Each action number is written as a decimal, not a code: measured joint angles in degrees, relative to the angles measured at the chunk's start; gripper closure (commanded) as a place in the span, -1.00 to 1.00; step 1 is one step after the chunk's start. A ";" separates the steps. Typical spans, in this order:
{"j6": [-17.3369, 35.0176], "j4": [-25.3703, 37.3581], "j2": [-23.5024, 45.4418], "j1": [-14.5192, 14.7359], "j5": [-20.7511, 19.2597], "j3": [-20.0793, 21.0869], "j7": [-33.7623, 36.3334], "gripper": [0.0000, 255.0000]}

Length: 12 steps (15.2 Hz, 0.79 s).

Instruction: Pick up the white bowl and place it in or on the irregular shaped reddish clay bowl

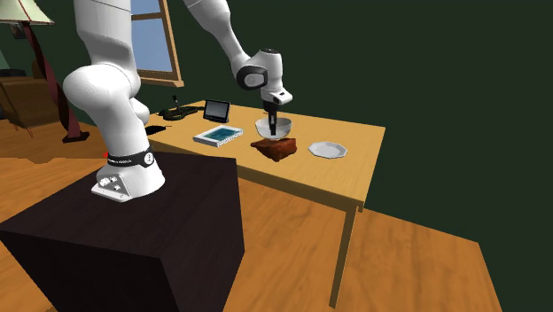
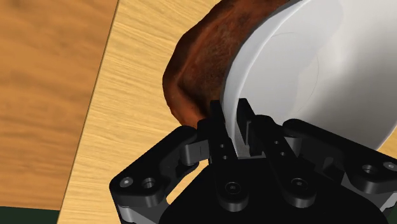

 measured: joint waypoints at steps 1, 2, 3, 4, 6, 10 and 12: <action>0.17 -0.07 0.09 -0.01 0.03 0.01 -0.06 1.00; 0.26 -0.10 0.14 0.00 0.03 0.01 -0.07 1.00; 0.31 -0.11 0.17 0.00 0.03 0.01 -0.08 1.00; 0.33 -0.12 0.19 0.00 0.04 0.01 -0.09 1.00; 0.35 -0.12 0.20 0.00 0.04 0.01 -0.10 -1.00; 0.36 -0.11 0.18 -0.01 0.04 0.02 -0.11 -1.00; 0.36 -0.11 0.18 -0.01 0.04 0.02 -0.11 -1.00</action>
